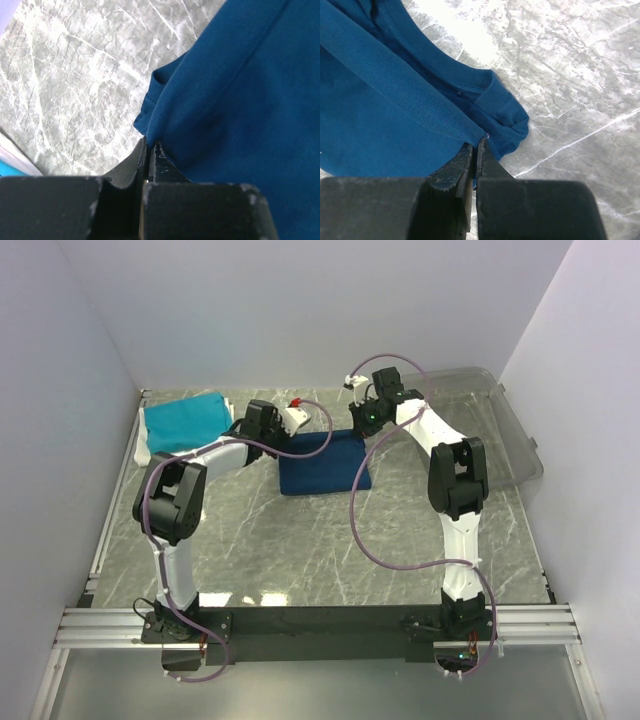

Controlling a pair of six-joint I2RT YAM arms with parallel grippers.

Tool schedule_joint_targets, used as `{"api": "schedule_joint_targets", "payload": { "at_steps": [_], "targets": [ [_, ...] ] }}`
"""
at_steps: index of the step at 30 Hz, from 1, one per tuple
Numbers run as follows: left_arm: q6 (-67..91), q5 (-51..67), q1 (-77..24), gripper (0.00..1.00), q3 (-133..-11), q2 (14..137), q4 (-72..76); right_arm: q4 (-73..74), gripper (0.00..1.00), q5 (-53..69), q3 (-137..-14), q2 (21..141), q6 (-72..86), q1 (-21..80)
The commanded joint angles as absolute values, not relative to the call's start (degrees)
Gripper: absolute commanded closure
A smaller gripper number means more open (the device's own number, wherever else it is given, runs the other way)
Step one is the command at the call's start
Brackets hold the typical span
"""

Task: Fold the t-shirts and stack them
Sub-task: Fold the tshirt

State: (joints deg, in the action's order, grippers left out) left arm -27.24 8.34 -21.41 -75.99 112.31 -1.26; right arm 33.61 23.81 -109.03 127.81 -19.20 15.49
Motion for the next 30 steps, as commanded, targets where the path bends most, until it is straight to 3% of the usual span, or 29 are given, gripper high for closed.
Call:
{"api": "schedule_joint_targets", "payload": {
  "at_steps": [1, 6, 9, 10, 11, 13, 14, 16, 17, 19, 23, 27, 30],
  "targets": [
    [-25.05, 6.51, -21.18, 0.99, -79.36, 113.29, 2.02, 31.20, 1.00, 19.87, -111.80, 128.50, -18.02, 15.65],
    [-22.94, 4.84, -21.27, 0.96, -81.65, 115.92, 2.99, 29.27, 1.00, 14.87, -109.69, 127.79, -16.62, 15.82],
    [-20.84, 2.64, -21.62, 0.83, -83.14, 117.68, 3.78, 28.91, 1.00, 9.07, -111.35, 128.93, -13.54, 16.08],
    [-19.26, 2.11, -21.97, 0.75, -84.45, 118.21, 3.69, 29.18, 1.00, 6.01, -112.31, 130.24, -11.97, 16.17],
    [-18.29, 0.98, -22.23, 0.54, -85.42, 118.65, 2.91, 29.88, 0.88, 3.11, -114.93, 131.21, -8.73, 16.26],
    [-14.97, -4.11, -22.67, 0.29, -89.55, 120.14, 1.33, 32.76, 0.75, 0.09, -118.55, 133.93, -7.04, 16.44],
    [-13.64, -6.22, -22.76, 0.22, -90.87, 120.32, 0.19, 33.04, 0.64, -1.39, -120.22, 134.21, -6.25, 16.35],
    [-9.61, -11.93, -22.68, 0.09, -94.98, 120.15, -2.00, 31.04, 0.51, -2.72, -119.45, 132.82, -5.19, 16.26],
    [-8.88, -13.17, -22.68, 0.08, -96.31, 119.97, -3.24, 30.24, 0.38, -2.90, -117.88, 132.02, -4.84, 16.35],
    [-7.31, -13.97, -22.50, 0.08, -98.26, 117.96, -5.18, 28.92, 0.27, -3.08, -116.64, 130.27, -4.66, 16.35],
    [-2.91, -12.83, -22.06, 0.08, -98.35, 113.65, -7.73, 28.56, 0.27, -1.94, -115.67, 128.50, -5.36, 16.17],
    [2.54, -3.98, -21.27, 0.14, -96.34, 109.09, -12.82, 28.65, 0.38, 13.22, -111.19, 123.94, -9.73, 15.38],
    [5.97, 7.62, -21.18, 0.26, -94.05, 107.75, -15.29, 33.65, 0.65, 27.66, -110.57, 122.34, -16.42, 15.38]
  ]
}}
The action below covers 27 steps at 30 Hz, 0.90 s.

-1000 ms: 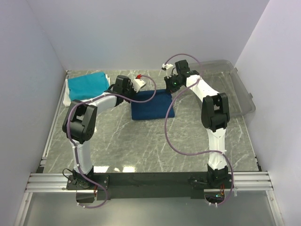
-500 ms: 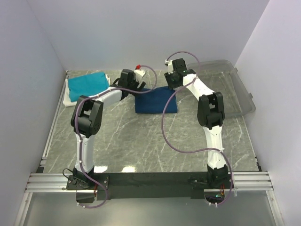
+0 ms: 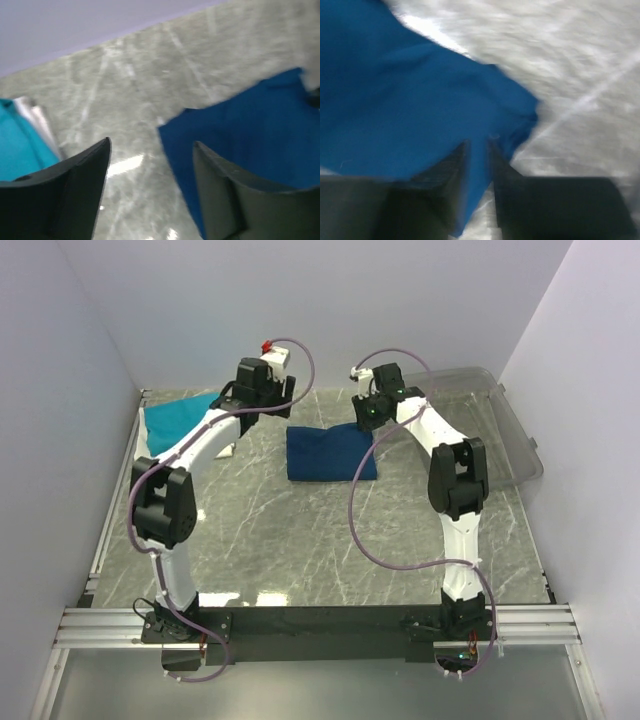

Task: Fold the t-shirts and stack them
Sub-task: Fold the tshirt

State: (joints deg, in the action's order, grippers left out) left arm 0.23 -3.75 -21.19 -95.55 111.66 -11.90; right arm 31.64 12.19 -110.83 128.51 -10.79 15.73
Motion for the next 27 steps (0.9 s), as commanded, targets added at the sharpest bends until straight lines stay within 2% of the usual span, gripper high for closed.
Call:
{"api": "schedule_joint_targets", "payload": {
  "at_steps": [1, 2, 3, 4, 7, 13, 27],
  "targets": [
    [8.67, 10.17, -21.09, 0.31, -93.52, 107.75, -15.90, 34.71, 0.82, 28.47, -110.83, 122.69, -16.35, 15.47],
    [9.57, 15.42, -21.09, 0.37, -92.99, 108.01, -15.73, 35.41, 0.91, 29.00, -111.44, 123.30, -16.09, 15.38],
    [10.71, 17.12, -21.09, 0.40, -91.60, 108.19, -15.38, 36.38, 0.93, 29.09, -112.49, 124.27, -16.00, 15.38],
    [13.16, 19.14, -21.18, 0.44, -90.80, 108.37, -14.95, 38.13, 0.94, 28.57, -115.02, 126.45, -15.30, 15.47],
    [17.65, 26.34, -21.35, 0.46, -86.84, 108.98, -10.82, 40.77, 0.92, 24.97, -120.64, 131.11, -12.93, 15.38],
    [20.04, 27.86, -23.29, 0.46, -84.73, 113.55, -9.84, 42.28, 0.93, 14.69, -128.40, 137.46, -9.32, 15.47],
    [20.57, 22.86, -23.38, 0.40, -83.41, 120.05, -10.19, 40.35, 0.95, -2.54, -131.13, 142.99, -10.29, 16.26]
  ]
}}
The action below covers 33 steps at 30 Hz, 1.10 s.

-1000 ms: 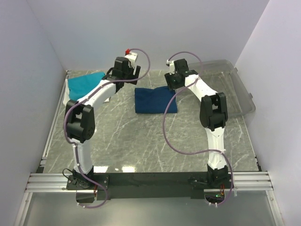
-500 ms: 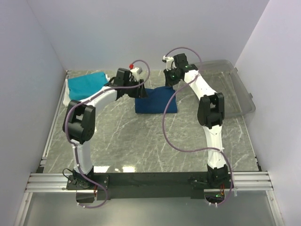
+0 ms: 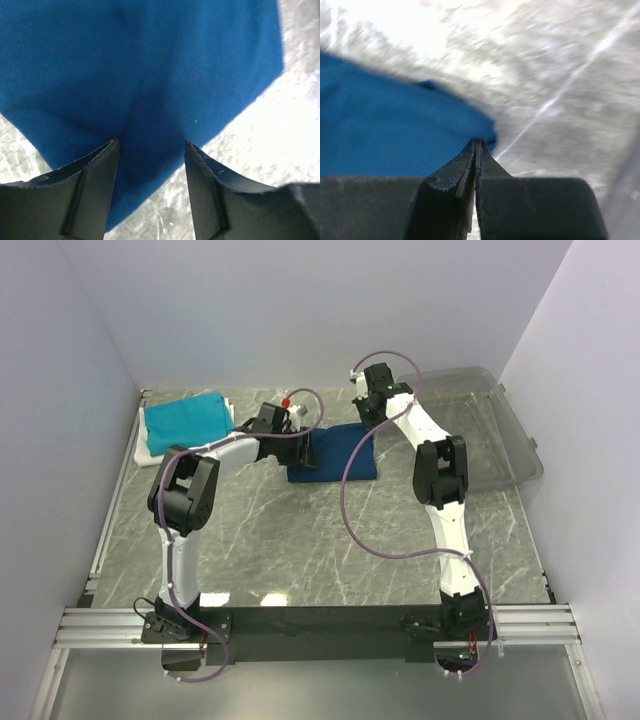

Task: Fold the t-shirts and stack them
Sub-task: Fold the tshirt

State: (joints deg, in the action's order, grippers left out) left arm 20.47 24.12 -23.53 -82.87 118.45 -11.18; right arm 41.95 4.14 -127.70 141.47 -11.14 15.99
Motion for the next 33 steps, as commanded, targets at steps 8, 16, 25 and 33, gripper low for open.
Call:
{"api": "schedule_joint_targets", "payload": {
  "at_steps": [8, 16, 25, 33],
  "targets": [
    [19.95, 20.75, -23.20, 0.30, -80.07, 117.08, -4.58, 40.52, 0.98, -3.69, -131.05, 143.18, -10.46, 16.09],
    [18.28, 13.29, -22.77, 0.13, -81.83, 105.93, -3.07, 35.69, 0.78, 2.97, -121.74, 131.15, -12.48, 15.56],
    [29.52, 16.95, -15.74, 0.02, -79.72, 107.30, -4.39, 36.12, 0.46, 20.12, -107.41, 119.27, -13.19, 15.03],
    [32.87, 24.60, -15.21, 0.20, -78.40, 110.74, -4.92, 38.49, 0.46, 38.36, -96.96, 116.28, -15.02, 14.59]
  ]
}}
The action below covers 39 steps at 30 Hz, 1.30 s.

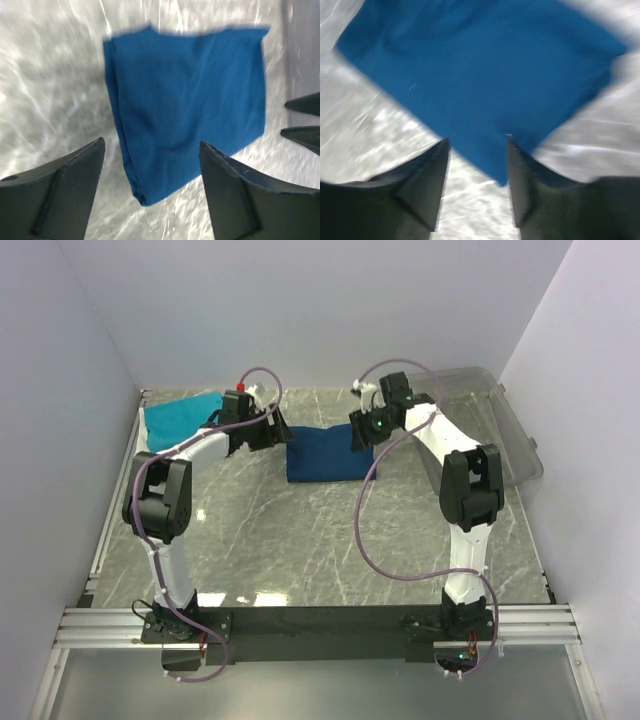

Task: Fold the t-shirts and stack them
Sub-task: Fold the tshirt

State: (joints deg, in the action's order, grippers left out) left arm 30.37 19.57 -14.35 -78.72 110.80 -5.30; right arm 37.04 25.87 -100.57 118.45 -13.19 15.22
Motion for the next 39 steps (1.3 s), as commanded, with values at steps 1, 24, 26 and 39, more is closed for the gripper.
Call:
{"api": "schedule_joint_targets", "payload": {
  "at_steps": [1, 24, 26, 39],
  "targets": [
    [33.13, 25.04, -15.21, 0.22, -77.70, 110.57, -4.75, 38.84, 0.48, 40.58, -96.25, 116.11, -15.55, 14.76],
    [36.83, 33.05, -22.32, 0.69, -74.53, 115.83, 1.06, 41.13, 0.83, 37.45, -99.49, 128.05, -8.52, 14.86],
    [36.56, 32.00, -22.24, 0.69, -74.97, 116.89, 0.79, 41.39, 0.84, 36.39, -98.97, 128.32, -8.35, 14.33],
    [33.66, 29.36, -22.06, 0.48, -76.64, 118.05, 1.84, 45.00, 0.83, 34.01, -100.46, 129.64, -8.52, 12.22]
  ]
}}
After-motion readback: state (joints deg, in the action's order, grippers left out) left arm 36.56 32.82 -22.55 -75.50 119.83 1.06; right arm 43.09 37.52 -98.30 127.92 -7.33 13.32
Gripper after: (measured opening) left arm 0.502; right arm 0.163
